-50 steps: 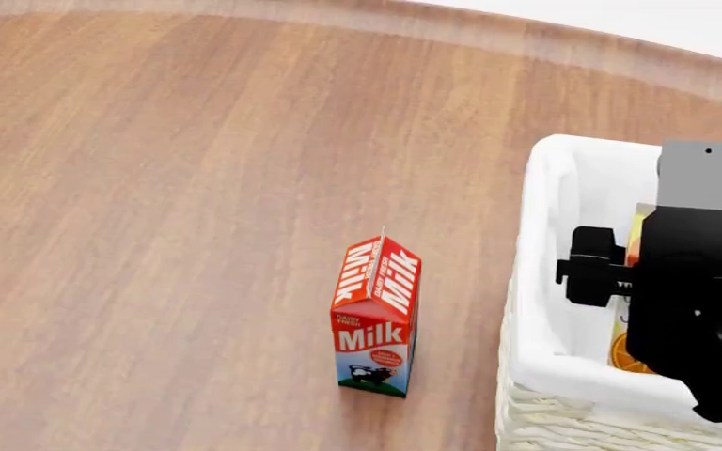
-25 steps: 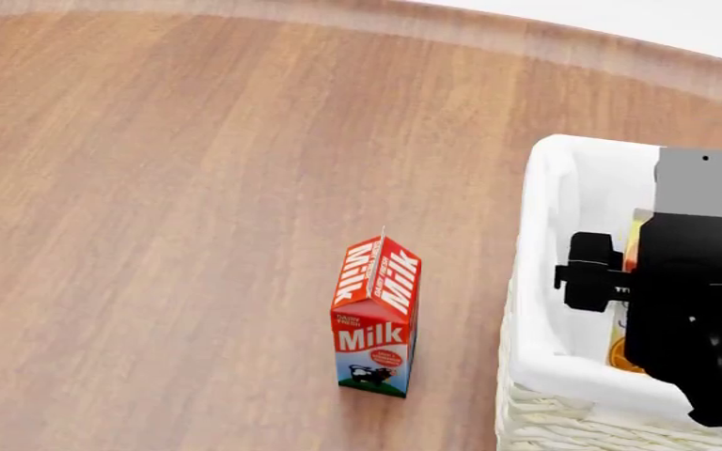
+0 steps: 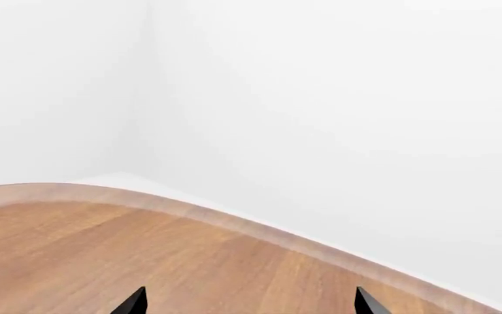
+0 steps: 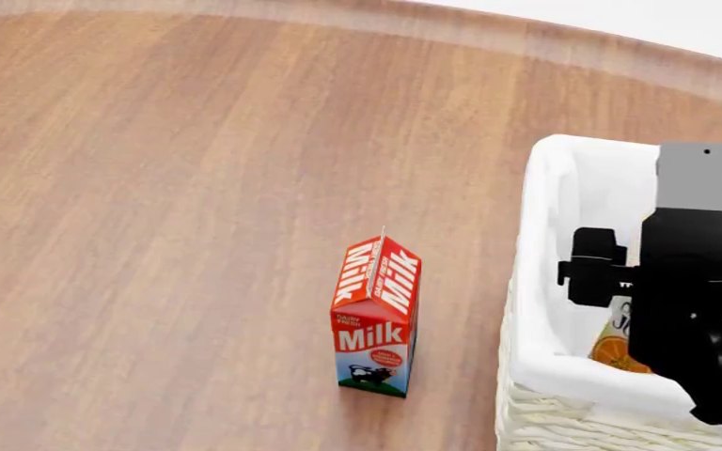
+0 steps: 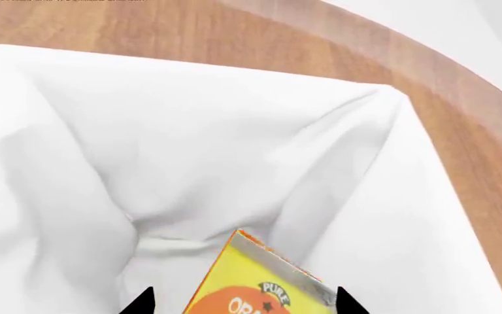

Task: Pick up the orange juice, and put it in the basket.

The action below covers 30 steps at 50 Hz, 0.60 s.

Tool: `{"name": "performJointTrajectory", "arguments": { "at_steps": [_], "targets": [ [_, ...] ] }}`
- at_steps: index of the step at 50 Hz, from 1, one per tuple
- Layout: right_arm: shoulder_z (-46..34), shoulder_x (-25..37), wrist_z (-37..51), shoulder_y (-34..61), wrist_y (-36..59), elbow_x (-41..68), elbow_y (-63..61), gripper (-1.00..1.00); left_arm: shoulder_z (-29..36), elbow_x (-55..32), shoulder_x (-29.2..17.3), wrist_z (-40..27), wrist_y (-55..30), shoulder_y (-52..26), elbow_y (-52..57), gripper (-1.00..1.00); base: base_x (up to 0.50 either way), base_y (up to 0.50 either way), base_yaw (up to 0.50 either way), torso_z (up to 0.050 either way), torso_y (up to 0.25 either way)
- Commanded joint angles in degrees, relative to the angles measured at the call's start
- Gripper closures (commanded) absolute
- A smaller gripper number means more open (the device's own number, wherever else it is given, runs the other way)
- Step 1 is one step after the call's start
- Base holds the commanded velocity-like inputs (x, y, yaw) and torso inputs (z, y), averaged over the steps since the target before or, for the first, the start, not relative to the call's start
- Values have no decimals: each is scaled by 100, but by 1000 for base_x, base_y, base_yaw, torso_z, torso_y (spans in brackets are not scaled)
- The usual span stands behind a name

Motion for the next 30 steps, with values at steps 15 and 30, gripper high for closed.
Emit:
{"name": "performJointTrajectory", "arguments": {
  "at_steps": [15,30],
  "targets": [
    [146,289,370,104,382,194,-610,-100,14,-29,-32,-32,-6,-9,50,-100,0,0,0,0,0],
    [308,533,720,92,650,472,-1371,-100,-56,-120,-93,-79,6,39,194,-100,0,0,0,0,0]
  ]
}}
